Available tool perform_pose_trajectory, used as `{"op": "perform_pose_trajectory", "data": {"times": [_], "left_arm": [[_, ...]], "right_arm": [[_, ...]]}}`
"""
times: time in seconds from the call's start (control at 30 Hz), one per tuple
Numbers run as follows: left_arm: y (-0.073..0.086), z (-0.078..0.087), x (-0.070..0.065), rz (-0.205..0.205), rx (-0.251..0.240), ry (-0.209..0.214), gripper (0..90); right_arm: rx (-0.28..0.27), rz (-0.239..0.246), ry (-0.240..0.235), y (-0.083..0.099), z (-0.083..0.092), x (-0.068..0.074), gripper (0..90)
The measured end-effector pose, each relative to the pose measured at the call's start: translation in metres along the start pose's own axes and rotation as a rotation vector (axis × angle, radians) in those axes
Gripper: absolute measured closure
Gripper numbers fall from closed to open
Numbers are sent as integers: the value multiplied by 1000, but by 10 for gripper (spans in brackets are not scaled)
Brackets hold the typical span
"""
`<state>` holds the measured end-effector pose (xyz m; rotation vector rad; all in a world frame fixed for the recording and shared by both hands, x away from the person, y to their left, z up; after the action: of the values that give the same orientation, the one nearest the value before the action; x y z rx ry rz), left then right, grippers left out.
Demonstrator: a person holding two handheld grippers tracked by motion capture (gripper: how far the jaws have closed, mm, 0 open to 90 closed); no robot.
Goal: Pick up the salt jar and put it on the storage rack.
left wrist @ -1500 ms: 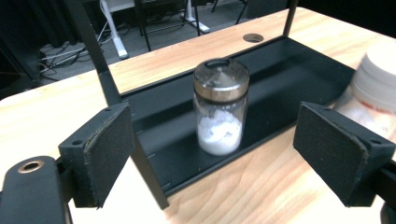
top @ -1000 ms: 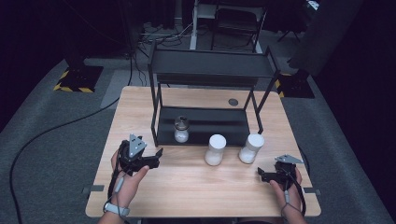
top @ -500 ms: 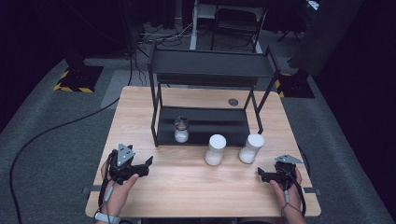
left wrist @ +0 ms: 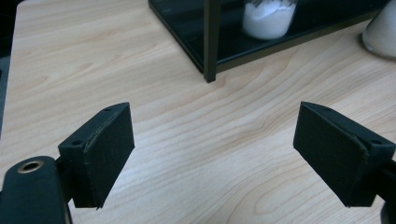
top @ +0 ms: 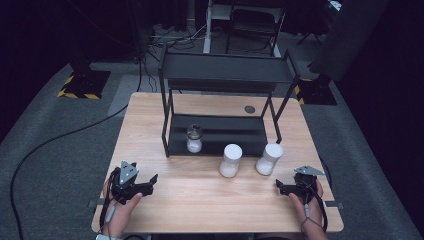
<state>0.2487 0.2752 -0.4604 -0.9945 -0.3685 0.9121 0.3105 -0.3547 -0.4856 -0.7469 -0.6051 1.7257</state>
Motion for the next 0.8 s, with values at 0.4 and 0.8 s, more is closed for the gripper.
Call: {"op": "perform_pose_trajectory", "data": {"times": [0.4, 0.8], "left_arm": [[16, 1, 11, 51, 25, -21, 120], [28, 0, 24, 107, 64, -36, 120]], "right_arm": [[0, 2, 0, 0, 0, 0, 0], [0, 1, 1, 0, 0, 0, 0]]}}
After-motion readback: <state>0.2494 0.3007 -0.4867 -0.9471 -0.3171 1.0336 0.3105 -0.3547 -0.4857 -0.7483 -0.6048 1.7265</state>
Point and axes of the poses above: each handheld gripper's, and its own axes: z roughly backward along the jaws, y roughly out of its underside, x roughly to its left, the point moved 5 cm from there along -z, roughly forward along the jaws, and after that the axes turned 14 degrees about y, right-handed, at the moved point
